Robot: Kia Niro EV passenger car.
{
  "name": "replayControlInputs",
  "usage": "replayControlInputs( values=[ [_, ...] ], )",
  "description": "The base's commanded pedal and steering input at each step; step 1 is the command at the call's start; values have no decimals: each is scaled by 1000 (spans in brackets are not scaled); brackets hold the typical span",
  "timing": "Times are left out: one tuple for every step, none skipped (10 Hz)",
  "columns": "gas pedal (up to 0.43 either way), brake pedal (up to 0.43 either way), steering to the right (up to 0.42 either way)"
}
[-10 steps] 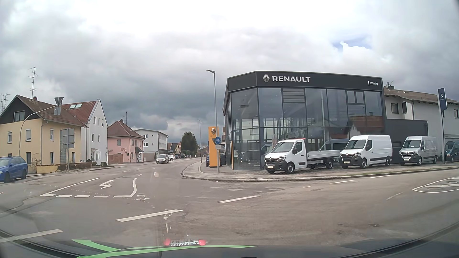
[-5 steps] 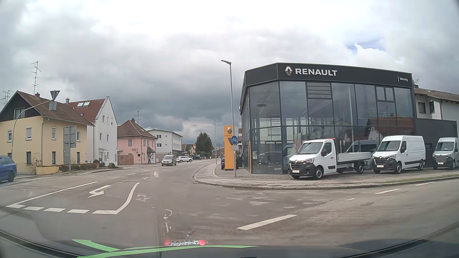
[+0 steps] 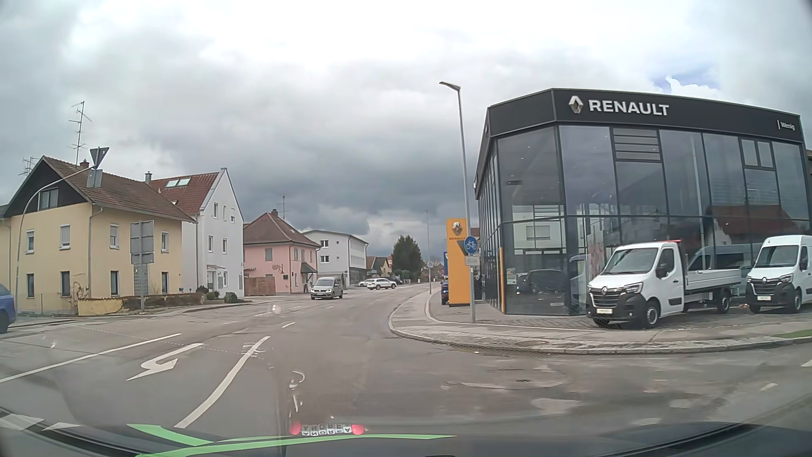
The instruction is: Follow the waypoints while adhering to traffic rules and regulations
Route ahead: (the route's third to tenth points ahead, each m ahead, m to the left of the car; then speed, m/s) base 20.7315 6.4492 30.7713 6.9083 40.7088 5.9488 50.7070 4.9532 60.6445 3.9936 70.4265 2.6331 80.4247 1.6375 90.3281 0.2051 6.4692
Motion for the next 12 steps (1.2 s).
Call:
replayControlInputs(
  values=[
    [228, 0, -138],
    [228, 0, -133],
    [228, 0, -129],
    [228, 0, -123],
    [228, 0, -115],
    [228, 0, -99],
    [228, 0, -74],
    [228, 0, -56],
    [228, 0, -40],
    [228, 0, -26],
    [240, 0, -10],
    [240, 0, 2]
  ],
)
